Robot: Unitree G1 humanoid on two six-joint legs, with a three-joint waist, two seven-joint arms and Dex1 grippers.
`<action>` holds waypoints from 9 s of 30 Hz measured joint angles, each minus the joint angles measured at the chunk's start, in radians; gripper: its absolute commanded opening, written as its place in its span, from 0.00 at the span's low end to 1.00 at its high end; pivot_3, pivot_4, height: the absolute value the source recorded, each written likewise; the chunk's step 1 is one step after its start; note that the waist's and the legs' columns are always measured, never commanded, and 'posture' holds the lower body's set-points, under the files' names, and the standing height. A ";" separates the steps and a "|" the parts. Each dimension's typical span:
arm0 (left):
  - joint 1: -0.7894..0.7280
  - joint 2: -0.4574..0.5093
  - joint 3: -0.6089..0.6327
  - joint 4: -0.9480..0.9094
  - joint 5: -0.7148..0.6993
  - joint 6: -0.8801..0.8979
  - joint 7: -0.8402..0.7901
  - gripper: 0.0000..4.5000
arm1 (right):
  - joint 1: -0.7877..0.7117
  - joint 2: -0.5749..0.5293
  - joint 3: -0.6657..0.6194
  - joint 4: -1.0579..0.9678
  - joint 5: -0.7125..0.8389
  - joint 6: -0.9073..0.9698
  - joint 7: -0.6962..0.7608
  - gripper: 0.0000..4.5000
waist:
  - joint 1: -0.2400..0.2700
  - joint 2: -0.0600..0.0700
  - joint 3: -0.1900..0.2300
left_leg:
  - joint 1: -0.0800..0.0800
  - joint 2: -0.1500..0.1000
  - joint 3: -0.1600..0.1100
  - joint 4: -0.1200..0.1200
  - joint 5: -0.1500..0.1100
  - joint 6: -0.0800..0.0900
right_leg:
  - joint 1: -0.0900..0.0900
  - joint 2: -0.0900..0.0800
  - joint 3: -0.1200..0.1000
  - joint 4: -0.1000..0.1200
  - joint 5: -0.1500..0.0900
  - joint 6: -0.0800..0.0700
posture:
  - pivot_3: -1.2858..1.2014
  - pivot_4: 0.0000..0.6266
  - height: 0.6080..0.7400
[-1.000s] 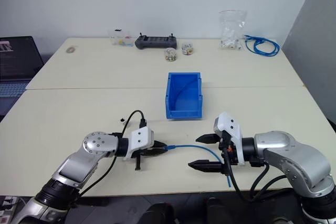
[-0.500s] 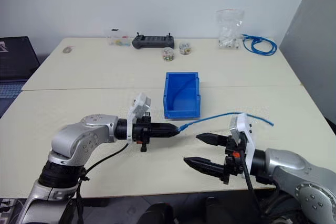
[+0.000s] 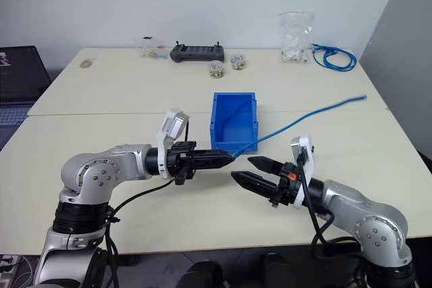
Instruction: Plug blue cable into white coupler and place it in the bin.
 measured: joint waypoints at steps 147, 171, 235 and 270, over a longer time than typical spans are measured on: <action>0.162 0.248 -0.336 0.177 0.770 -0.861 -0.247 0.17 | -0.117 -0.175 0.328 0.106 -0.491 -0.257 0.310 0.03 | -0.002 0.000 0.002 | -0.001 0.000 0.001 -0.001 0.000 0.000 | -0.001 0.000 0.000 -0.001 0.000 0.000 | 0.52 0.24 1.00; 0.095 0.235 -0.401 0.129 0.841 -0.776 -0.295 0.17 | -0.351 0.020 0.584 0.434 -0.857 -0.476 0.518 0.03 | 0.000 0.000 0.001 | 0.000 -0.001 0.000 0.000 0.000 0.000 | -0.001 0.000 -0.001 0.000 0.003 -0.004 | 0.52 0.24 1.00; 0.338 0.340 -0.114 -0.059 0.700 -0.703 -0.206 0.80 | -0.371 0.051 0.338 0.322 -0.848 -0.237 0.532 0.03 | -0.003 0.007 -0.012 | 0.000 0.000 -0.001 -0.001 0.000 0.000 | -0.002 0.000 -0.001 0.001 0.002 -0.005 | 0.52 0.24 1.00; 0.118 0.250 -0.102 0.019 0.655 -0.707 -0.032 0.99 | -1.103 -0.197 0.481 1.562 -1.342 -0.995 0.572 0.98 | -0.003 0.008 -0.007 | -0.002 -0.001 0.005 -0.002 0.000 0.000 | -0.004 -0.001 0.001 0.000 0.003 -0.005 | 0.52 0.24 1.00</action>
